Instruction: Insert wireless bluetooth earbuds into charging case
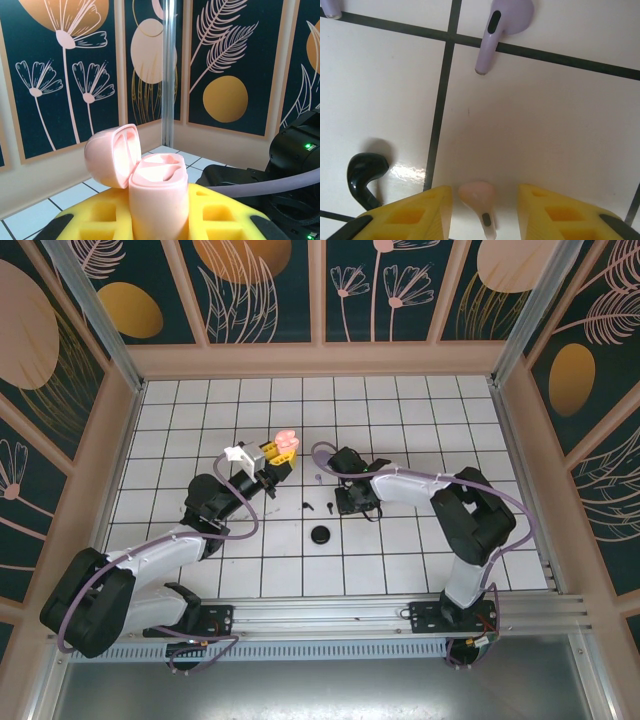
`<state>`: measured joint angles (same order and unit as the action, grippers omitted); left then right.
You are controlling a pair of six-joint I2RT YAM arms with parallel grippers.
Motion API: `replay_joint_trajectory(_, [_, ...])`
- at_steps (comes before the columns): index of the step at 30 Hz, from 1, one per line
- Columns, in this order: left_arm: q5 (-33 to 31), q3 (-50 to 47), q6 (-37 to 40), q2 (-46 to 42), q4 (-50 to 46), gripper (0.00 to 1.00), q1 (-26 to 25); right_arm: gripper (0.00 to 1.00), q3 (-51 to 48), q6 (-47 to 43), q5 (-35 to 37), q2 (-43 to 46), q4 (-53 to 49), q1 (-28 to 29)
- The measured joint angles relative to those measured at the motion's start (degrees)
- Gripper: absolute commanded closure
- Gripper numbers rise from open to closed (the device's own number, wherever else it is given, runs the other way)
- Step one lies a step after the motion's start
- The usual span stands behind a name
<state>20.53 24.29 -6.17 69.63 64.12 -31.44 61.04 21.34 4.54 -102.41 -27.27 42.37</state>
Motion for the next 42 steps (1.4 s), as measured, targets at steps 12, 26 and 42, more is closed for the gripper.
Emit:
replay_joint_trajectory(12, [0.2,0.0,0.0,0.0,0.0,1.00,0.0,0.65,0.7,0.0,0.2,-0.9,-0.2,0.0])
replay_joint_trajectory(26, [1.1,0.0,0.0,0.0,0.0,1.00,0.0,0.76,1.2,-0.2,0.5,-1.4,-0.1,0.0])
replay_joint_trajectory(42, [1.5,0.0,0.0,0.0,0.0,1.00,0.0,0.82,0.8,0.3,1.5,8.4,0.2,0.0])
